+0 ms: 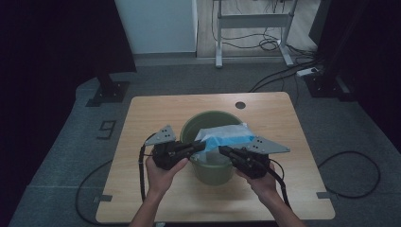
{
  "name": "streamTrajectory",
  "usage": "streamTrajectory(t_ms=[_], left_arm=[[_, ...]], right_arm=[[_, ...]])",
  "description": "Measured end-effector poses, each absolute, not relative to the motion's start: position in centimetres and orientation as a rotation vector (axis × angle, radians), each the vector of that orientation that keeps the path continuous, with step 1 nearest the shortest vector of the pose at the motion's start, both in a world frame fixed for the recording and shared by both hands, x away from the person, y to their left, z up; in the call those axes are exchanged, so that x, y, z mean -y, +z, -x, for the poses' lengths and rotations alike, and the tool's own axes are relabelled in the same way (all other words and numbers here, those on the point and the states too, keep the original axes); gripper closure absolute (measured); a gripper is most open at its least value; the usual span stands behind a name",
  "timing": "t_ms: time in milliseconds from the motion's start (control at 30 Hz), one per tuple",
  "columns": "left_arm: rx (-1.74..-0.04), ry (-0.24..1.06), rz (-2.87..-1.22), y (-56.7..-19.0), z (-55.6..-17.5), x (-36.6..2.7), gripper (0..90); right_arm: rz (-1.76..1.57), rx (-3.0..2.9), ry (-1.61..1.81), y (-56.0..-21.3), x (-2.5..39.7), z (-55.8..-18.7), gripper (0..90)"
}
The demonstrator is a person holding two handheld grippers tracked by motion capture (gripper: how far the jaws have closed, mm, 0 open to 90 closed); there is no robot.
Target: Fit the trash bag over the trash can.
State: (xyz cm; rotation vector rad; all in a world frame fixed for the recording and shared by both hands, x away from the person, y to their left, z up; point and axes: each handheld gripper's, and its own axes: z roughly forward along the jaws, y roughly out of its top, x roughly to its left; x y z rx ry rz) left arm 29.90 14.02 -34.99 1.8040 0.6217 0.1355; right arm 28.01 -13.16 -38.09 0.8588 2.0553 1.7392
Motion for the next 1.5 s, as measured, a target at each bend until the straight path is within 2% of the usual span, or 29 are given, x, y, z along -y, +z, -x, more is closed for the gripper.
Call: streamTrajectory(t_ms=[167,733,800,900,1100,1500], left_arm=[[-0.616,0.150,-1.794,-34.6,-29.8,-14.5,84.5],[-0.673,0.185,-1.691,-34.9,-29.6,-16.7,88.9],[-0.673,0.182,-1.687,-34.9,-29.6,-16.6,89.0],[-0.667,0.179,-1.694,-34.7,-29.5,-16.2,89.0],[-0.674,0.172,-1.697,-34.3,-29.8,-15.4,89.0],[-0.684,0.155,-1.691,-33.9,-30.4,-14.8,89.0]], right_arm=[[-0.843,-2.071,1.673,-38.1,13.1,-27.9,89.5],[-0.884,-2.114,1.637,-38.4,15.0,-26.9,88.7],[-0.889,-2.089,1.647,-38.2,15.0,-26.8,74.8],[-0.837,-2.078,1.621,-37.9,14.5,-26.4,70.2],[-0.811,-2.092,1.606,-37.4,13.2,-26.5,51.5],[-0.796,-2.101,1.516,-37.4,11.0,-26.9,39.2]])
